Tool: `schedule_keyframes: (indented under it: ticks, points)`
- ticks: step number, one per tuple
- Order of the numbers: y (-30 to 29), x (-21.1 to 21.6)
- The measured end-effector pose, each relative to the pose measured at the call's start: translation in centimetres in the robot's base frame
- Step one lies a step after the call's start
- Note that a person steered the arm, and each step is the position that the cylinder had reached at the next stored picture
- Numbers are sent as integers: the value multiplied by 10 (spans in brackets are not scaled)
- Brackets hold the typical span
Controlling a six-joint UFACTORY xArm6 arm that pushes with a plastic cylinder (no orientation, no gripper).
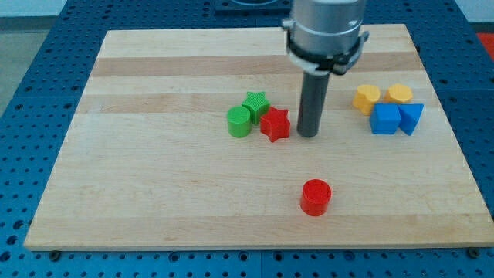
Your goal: Move the red star beside the red circle
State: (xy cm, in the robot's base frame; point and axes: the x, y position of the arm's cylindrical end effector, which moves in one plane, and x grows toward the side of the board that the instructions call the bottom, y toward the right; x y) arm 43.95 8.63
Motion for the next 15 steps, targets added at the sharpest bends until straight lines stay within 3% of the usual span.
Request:
schedule_keyframes:
  ticks: [1,3,6,9,12,15]
  points:
    - [4,-37]
    - [-42,-46]
    - [-54,23]
    - [-113,18]
    - [-117,87]
    - [-115,69]
